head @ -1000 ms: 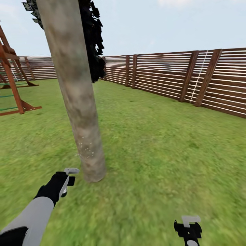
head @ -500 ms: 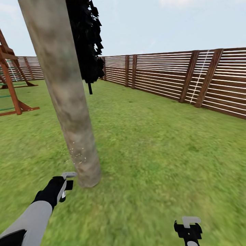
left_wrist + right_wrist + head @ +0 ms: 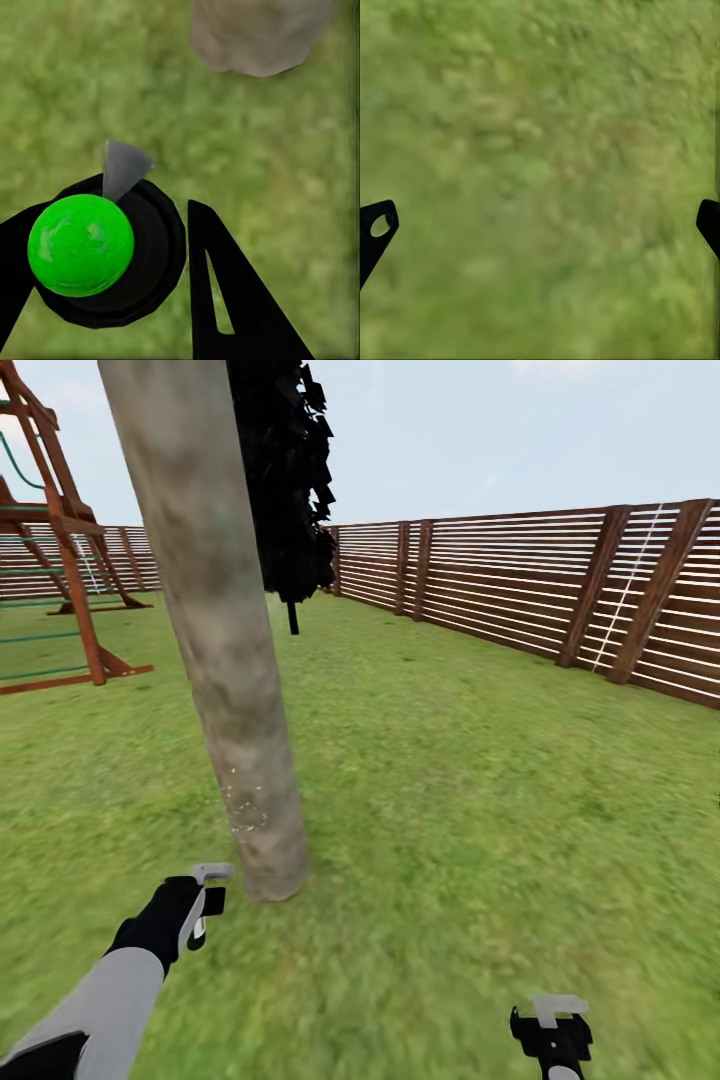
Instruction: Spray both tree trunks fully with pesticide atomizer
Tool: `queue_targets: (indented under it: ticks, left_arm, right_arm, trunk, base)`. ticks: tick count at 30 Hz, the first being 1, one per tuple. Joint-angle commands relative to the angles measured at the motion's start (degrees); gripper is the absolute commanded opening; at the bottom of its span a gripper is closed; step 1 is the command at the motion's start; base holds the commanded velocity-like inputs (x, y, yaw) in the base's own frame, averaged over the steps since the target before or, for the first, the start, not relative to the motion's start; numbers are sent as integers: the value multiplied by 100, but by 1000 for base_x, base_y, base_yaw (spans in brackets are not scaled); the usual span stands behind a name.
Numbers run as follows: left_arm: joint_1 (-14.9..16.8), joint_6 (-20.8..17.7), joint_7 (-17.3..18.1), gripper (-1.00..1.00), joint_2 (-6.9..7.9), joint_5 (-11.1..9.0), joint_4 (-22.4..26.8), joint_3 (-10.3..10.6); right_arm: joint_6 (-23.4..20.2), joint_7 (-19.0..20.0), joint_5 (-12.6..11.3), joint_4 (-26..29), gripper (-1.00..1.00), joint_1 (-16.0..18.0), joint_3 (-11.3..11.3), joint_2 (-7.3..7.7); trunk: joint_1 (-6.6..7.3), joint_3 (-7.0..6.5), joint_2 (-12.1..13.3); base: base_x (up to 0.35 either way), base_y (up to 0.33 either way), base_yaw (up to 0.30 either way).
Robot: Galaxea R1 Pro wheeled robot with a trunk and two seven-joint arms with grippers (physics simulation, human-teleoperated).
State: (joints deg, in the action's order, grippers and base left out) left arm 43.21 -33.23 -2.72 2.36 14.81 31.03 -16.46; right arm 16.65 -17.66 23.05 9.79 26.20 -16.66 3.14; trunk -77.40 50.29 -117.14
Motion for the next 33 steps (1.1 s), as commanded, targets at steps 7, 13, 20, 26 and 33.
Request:
queue_targets:
  ticks: [7,13,20,26,33]
  left_arm:
    - [4,-26,-4,-100,-15,21,8,-16]
    - [4,-29,-9,-100,-16,22,15,-16]
    - [4,-30,-10,-100,-9,22,17,-16]
    - [4,-34,-10,-100,-1,24,25,-17]
    - [4,-43,-704,-100,28,8,18,-42]
  right_arm:
    - [32,-9,62,-257,100,-35,-47,11]
    - [32,-9,57,-258,100,-36,-48,5]
    - [32,-16,51,-259,100,-36,-42,-6]
    - [32,-18,51,-259,100,-36,-40,-7]
    - [32,-18,51,-259,100,-36,-42,-7]
  trunk:
    - [1,5,-2]
    - [1,5,-2]
    - [1,5,-2]
    - [1,5,-2]
    - [1,5,-2]
  base:
    - [0,-274,2]
    - [0,-274,0]
    - [0,-275,59]
    - [2,-275,260]
    - [223,-199,234]
